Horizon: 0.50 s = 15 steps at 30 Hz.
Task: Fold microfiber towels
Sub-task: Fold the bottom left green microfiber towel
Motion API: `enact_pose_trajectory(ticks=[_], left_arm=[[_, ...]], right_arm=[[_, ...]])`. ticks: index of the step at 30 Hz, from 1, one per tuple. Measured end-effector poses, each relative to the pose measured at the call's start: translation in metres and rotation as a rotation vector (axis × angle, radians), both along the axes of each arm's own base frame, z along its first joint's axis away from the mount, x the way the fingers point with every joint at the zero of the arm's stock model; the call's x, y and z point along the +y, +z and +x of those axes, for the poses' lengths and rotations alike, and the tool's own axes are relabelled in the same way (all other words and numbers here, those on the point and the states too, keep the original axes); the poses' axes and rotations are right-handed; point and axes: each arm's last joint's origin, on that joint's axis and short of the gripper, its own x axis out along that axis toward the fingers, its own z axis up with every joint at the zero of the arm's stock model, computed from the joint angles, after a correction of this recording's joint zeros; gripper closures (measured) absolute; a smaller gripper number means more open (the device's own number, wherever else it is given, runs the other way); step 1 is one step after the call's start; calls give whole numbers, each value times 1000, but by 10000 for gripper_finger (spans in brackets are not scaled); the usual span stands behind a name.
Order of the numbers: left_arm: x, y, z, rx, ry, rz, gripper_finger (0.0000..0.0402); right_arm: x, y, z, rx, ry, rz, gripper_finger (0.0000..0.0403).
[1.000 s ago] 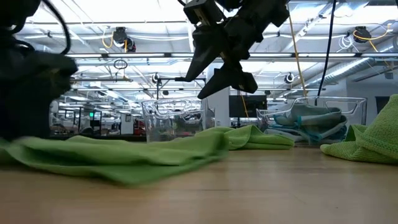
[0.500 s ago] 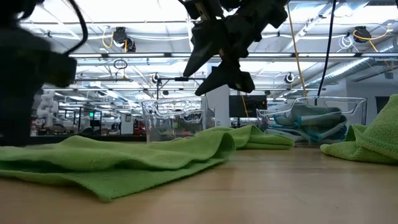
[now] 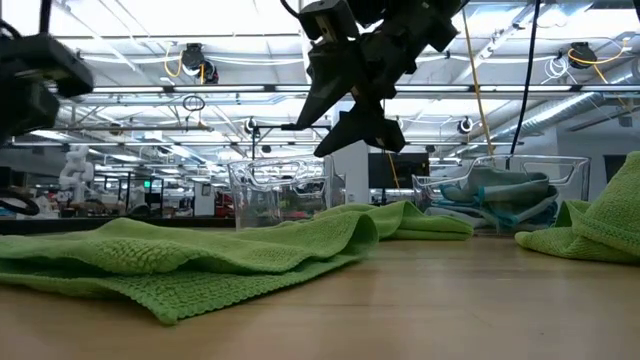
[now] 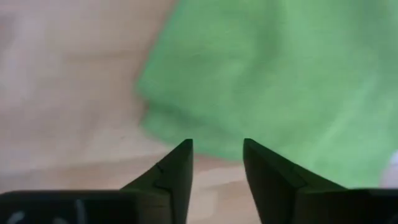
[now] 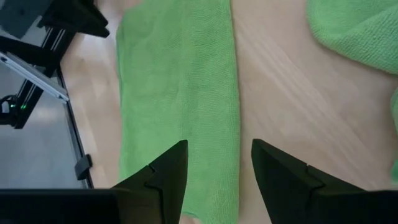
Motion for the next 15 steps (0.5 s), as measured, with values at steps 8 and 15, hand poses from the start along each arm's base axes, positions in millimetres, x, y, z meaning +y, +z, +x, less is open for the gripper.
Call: enact_pose_trajectory(ticks=[8, 15], left_arm=[[7, -6, -8, 135, 51, -17, 150], [12, -32, -13, 97, 55, -46, 115]], right_arm=[[-1, 0, 0, -8, 40, -5, 233], [1, 0, -1, -4, 84, 6, 233]])
